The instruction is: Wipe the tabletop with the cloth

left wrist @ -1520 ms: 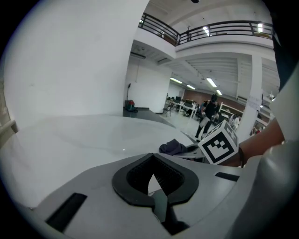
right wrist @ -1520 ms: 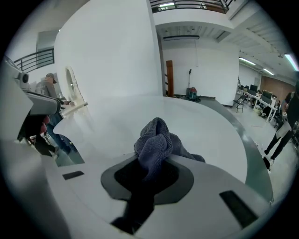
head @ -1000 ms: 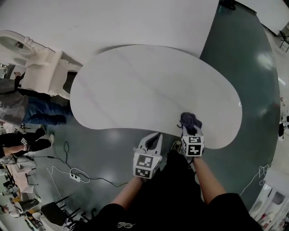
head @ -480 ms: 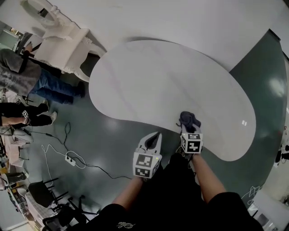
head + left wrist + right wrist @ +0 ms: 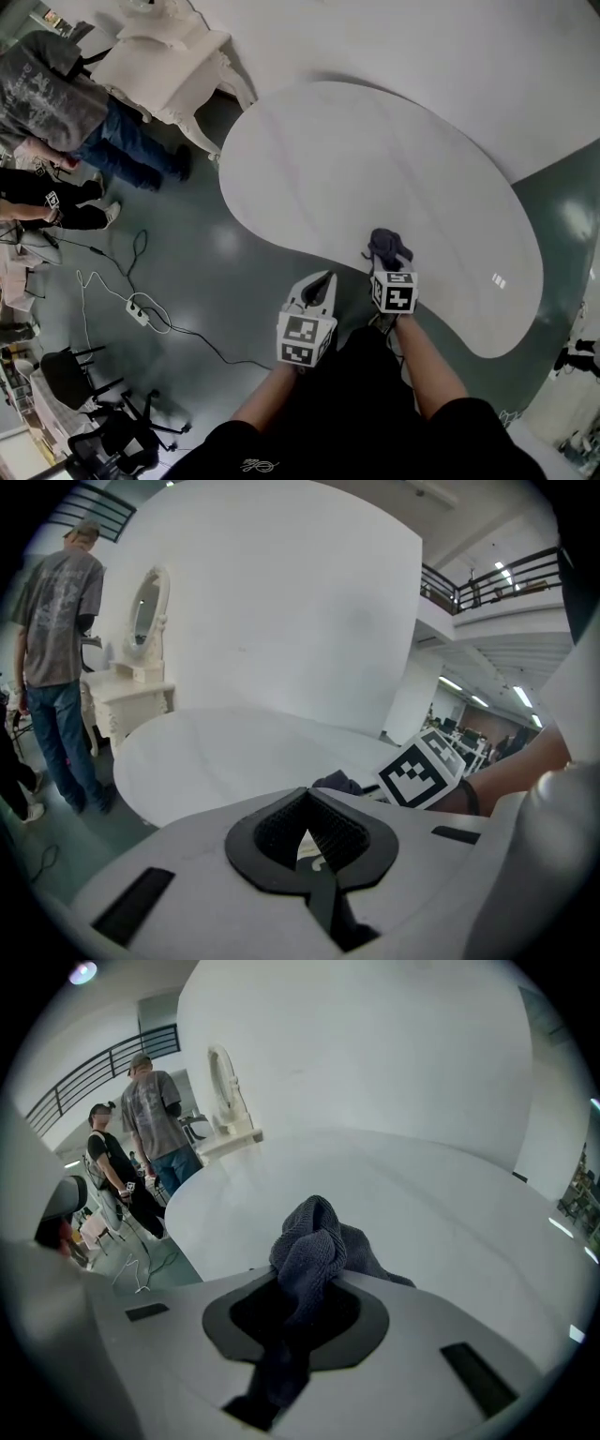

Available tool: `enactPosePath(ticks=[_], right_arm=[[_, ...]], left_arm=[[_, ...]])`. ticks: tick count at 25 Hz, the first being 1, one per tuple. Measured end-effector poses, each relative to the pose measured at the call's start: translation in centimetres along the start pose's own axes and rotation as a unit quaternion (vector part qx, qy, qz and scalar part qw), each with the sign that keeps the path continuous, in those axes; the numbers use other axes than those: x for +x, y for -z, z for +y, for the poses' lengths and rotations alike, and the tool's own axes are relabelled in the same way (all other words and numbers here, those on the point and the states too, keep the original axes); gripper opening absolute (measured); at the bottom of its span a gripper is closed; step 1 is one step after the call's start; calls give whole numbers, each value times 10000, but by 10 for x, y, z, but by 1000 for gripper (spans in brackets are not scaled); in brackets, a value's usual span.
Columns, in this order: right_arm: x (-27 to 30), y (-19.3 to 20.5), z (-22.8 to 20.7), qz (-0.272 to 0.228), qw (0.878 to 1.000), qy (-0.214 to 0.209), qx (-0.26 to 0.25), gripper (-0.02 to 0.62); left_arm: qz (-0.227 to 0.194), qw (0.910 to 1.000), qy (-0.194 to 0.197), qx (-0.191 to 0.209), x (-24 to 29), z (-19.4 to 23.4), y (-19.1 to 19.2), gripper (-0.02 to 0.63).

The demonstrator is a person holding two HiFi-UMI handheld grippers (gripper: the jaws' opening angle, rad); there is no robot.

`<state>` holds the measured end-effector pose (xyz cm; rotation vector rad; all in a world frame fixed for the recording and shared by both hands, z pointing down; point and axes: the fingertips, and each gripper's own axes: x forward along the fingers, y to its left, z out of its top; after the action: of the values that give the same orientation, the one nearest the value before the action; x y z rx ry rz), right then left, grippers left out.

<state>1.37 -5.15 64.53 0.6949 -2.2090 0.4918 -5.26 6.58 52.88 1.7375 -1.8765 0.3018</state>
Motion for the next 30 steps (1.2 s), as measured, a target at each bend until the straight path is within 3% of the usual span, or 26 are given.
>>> enactPosePath(ticks=[16,30], right_arm=[[74,-64,115,117,9994,-109,-298,49],[129,-116,197,329,9885,-990,-1100,49]], left_arm=[[-7,9996,-199,-223,-26,133,-6,8],[-4,9929,-939,-732,-23,211,-16,8]])
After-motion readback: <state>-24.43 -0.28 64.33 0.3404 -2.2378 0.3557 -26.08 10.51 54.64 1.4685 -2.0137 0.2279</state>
